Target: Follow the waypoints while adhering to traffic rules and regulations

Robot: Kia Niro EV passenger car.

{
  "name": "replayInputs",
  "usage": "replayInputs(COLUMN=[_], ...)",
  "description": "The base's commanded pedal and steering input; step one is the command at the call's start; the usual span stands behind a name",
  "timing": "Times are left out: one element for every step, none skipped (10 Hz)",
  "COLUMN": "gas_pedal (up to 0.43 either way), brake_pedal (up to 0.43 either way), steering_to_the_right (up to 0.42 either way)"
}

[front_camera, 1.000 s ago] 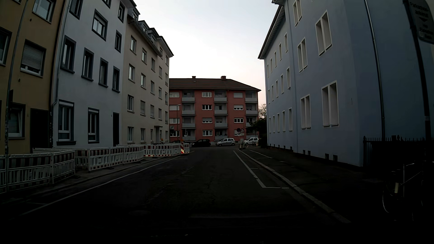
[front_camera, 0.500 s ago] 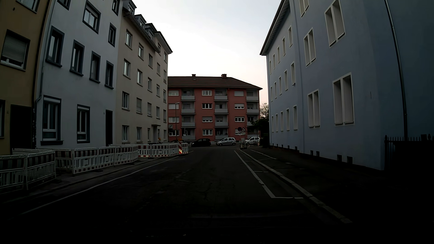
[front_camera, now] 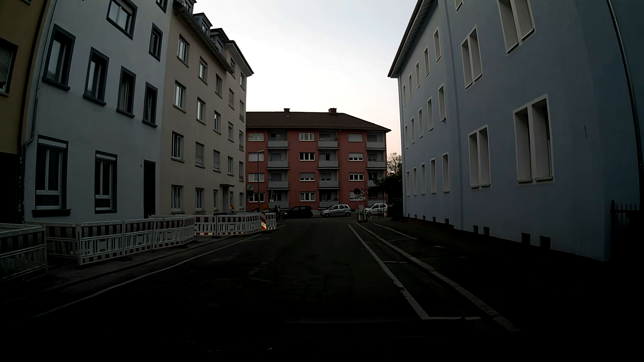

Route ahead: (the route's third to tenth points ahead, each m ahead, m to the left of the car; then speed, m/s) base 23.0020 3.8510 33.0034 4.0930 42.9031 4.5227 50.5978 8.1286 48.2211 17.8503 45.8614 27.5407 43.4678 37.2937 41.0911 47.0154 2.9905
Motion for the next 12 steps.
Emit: replayInputs(gas_pedal=[0.0,0.0,0.0,0.0,0.0,0.0,0.0,0.0,0.0,0.0,0.0,0.0], brake_pedal=[0.0,0.0,0.0,0.0,0.0,0.0,0.0,0.0,0.0,0.0,0.0,0.0], steering_to_the_right=[-0.001,-0.002,-0.001,-0.001,-0.002,-0.002,-0.002,-0.002,-0.001,-0.002,-0.002,-0.002])
